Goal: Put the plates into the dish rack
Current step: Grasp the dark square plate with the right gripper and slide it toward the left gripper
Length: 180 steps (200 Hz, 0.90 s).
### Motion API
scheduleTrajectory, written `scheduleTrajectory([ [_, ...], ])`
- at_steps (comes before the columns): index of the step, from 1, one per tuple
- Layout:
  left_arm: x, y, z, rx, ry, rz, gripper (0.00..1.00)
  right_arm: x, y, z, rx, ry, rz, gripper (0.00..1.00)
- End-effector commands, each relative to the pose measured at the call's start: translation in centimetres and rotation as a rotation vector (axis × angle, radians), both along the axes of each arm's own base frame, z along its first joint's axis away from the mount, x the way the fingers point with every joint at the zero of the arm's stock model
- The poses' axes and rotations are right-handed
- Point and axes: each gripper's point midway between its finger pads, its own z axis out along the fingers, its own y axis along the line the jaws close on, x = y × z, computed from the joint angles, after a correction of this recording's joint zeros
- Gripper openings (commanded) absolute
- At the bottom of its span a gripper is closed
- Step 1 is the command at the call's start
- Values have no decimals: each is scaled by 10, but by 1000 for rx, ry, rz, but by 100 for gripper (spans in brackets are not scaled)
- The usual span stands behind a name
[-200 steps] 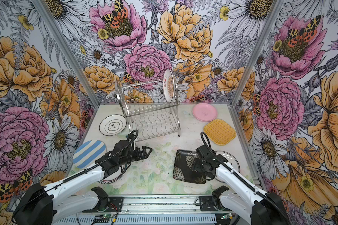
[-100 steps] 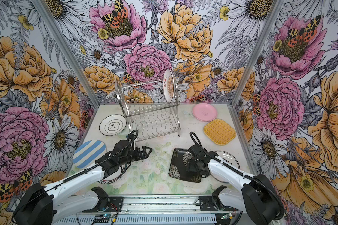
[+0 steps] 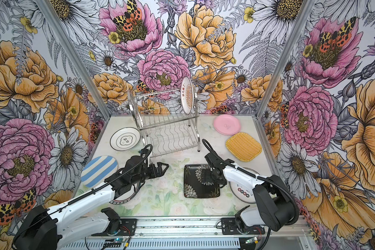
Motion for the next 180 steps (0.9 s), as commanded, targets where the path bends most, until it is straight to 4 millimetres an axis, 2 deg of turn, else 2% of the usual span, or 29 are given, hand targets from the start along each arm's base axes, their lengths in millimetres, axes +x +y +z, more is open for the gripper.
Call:
scheduleTrajectory([
  [1,-6,1,-3,5,-7,-14,99,19,32,17,127,-65,93,92],
  [84,-27,16,-15,17,50,9,99,18,97,29,288,-75,265,92],
  [128,-39,19,-33,41,134,9,99,13,126,37,358,-61,327,92],
  [150,-47,16,-43,42,192,-5,99,8,131,40,380,-51,347,92],
  [180,-59,6,-53,10,259,-37,96,10,111,43,394,-60,297,92],
])
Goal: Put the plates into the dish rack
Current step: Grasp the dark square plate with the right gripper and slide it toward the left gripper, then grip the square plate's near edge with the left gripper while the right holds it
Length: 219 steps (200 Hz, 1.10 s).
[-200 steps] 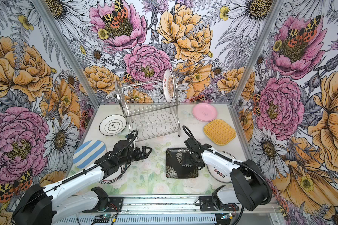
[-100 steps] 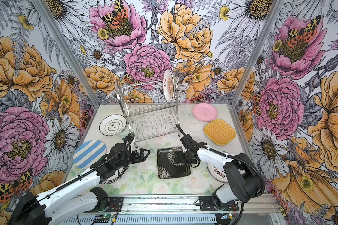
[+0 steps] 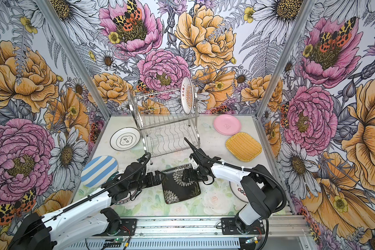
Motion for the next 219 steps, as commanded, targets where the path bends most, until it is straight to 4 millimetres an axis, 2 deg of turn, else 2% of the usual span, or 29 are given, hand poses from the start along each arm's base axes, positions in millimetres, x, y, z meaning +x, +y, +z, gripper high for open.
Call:
scheduleTrajectory([
  [1,-15,-8,-11,-34,79,-28,96,9,-1,21,84,-44,-14,92],
  [29,-18,-20,-16,-106,118,-57,90,10,-22,25,102,-41,-57,92],
  [63,-20,-32,-26,-166,146,-100,79,6,-35,32,109,-42,-67,92],
  [100,-17,-31,-33,-184,147,-98,70,6,-40,37,125,-50,-76,92],
  [169,-14,-33,-48,-218,140,-102,59,6,-45,41,140,-58,-93,92],
  [207,-11,-38,-55,-221,145,-110,48,6,-48,44,145,-64,-104,91],
  [219,-12,-39,-58,-216,149,-116,40,6,-48,44,147,-64,-107,91],
])
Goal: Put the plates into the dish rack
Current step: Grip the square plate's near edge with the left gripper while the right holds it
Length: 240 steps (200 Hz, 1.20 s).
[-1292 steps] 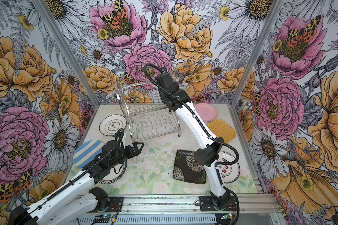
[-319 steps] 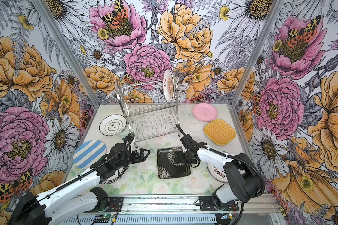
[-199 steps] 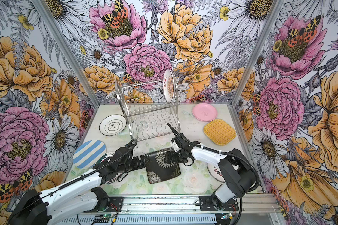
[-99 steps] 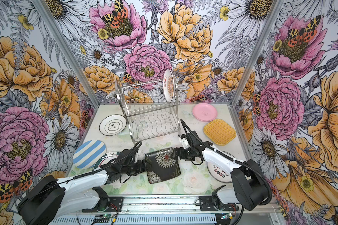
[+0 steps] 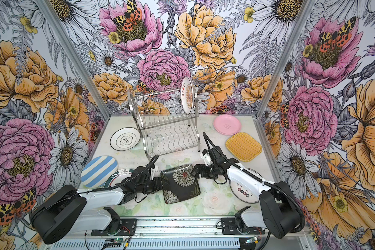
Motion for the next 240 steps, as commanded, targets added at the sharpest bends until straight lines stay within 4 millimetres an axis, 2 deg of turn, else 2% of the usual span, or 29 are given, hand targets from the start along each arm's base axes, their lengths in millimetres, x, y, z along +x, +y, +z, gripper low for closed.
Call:
scheduleTrajectory([
  [1,-2,-2,-6,-1,-1,-21,40,0,-1,9,22,-25,7,91],
  [27,-3,-3,-12,4,9,-26,13,-1,-1,8,23,-26,5,91],
  [44,-3,-4,-11,-2,9,-26,0,-1,-2,9,25,-27,2,91],
  [94,4,-9,5,-46,-21,-33,0,3,-5,15,44,-41,-10,91],
  [145,19,-9,49,-146,-91,-30,0,5,-4,25,74,-62,-3,92],
  [187,28,-2,91,-213,-163,-34,0,9,5,44,123,-99,30,90],
  [240,32,0,133,-291,-237,-66,0,20,30,82,248,-140,107,79],
])
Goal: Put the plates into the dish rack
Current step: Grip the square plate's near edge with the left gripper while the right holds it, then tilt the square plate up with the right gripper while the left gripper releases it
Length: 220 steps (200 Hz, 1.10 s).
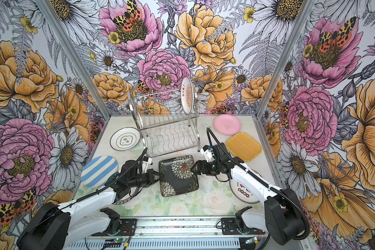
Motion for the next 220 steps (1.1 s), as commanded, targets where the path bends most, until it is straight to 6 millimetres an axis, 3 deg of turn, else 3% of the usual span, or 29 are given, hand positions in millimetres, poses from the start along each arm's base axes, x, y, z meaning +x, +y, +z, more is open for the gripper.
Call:
scheduleTrajectory([
  [1,8,-16,65,-137,-172,-96,0,11,19,36,102,-78,62,79],
  [29,11,-18,79,-169,-196,-102,0,17,31,52,159,-90,93,73],
  [78,11,-19,91,-194,-221,-115,0,19,43,54,188,-76,126,56],
  [127,10,-19,93,-197,-229,-126,0,6,56,48,215,-35,201,47],
  [167,10,-19,94,-199,-232,-133,0,7,57,49,217,-43,206,41],
  [220,9,-21,95,-203,-235,-150,0,6,60,51,229,-41,215,23],
])
